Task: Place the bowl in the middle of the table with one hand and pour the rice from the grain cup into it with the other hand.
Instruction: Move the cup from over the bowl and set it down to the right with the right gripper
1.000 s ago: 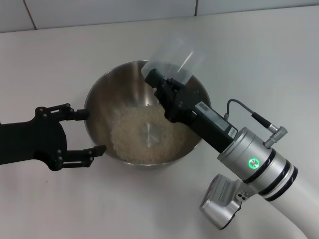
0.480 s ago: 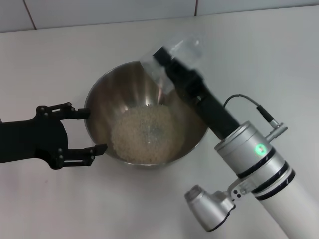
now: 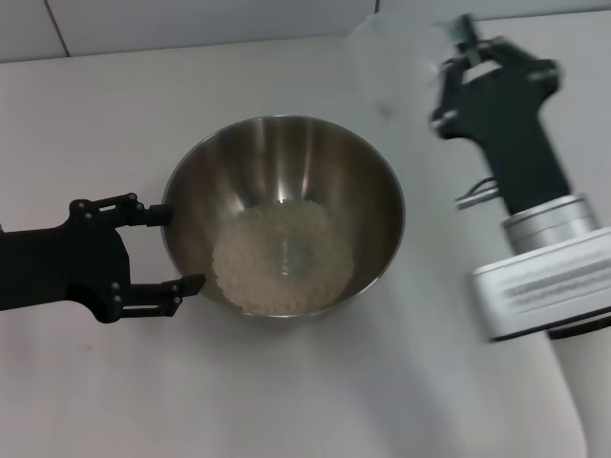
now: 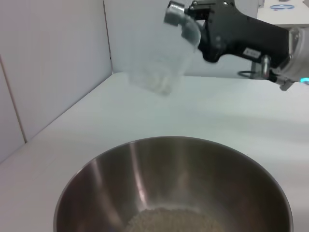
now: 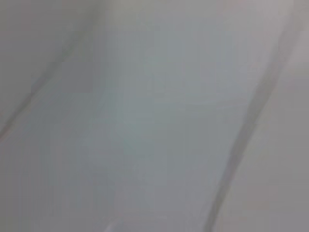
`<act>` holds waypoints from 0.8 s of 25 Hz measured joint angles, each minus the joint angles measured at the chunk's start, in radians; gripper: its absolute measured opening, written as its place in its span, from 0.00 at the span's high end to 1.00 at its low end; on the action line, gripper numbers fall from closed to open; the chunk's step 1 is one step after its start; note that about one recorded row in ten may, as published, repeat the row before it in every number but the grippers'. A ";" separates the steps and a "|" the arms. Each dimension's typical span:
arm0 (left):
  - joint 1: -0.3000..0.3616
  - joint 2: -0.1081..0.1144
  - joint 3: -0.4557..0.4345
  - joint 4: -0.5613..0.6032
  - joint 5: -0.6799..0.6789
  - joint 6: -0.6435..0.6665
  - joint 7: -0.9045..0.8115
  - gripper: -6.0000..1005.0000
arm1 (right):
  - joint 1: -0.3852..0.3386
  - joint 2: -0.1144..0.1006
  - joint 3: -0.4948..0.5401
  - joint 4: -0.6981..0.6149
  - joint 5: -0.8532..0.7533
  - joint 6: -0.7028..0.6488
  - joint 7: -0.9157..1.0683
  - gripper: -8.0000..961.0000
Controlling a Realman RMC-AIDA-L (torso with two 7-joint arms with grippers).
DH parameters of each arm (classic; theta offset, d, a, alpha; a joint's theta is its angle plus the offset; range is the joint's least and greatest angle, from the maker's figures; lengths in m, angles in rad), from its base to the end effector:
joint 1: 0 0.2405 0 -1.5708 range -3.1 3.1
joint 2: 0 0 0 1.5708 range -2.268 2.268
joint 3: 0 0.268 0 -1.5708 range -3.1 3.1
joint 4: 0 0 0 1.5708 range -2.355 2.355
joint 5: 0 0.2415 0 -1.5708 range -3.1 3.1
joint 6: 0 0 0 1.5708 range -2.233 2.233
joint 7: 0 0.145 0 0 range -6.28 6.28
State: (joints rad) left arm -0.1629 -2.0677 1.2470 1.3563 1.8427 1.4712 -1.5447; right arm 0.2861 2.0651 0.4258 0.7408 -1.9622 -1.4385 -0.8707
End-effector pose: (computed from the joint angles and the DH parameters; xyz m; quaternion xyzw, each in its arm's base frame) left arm -0.2424 0.3170 0.0205 -0.9777 -0.0723 -0.1298 0.1487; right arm 0.2334 0.2879 -0.0855 -0.6650 -0.0361 0.2568 0.7004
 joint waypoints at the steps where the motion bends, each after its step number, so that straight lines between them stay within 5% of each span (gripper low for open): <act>1: 0.000 0.000 0.000 0.000 0.000 0.000 0.000 0.16 | -0.007 0.003 0.023 -0.028 0.000 -0.015 0.110 0.94; 5: 0.000 0.000 0.000 0.000 0.000 0.000 0.000 0.16 | -0.006 0.011 0.123 -0.216 0.006 -0.018 0.569 0.94; 10: 0.000 0.000 0.000 0.000 -0.001 -0.001 0.000 0.16 | 0.056 0.020 0.150 -0.440 0.009 0.064 0.841 0.94; 20: 0.000 -0.002 0.000 -0.010 -0.001 -0.014 0.000 0.16 | 0.159 0.018 0.056 -0.551 -0.012 0.331 0.930 0.94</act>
State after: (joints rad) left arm -0.1626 -2.0693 1.2469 1.3464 1.8415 1.4572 -1.5447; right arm 0.4447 2.0827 0.4821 0.1899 -1.9745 -1.1070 0.0595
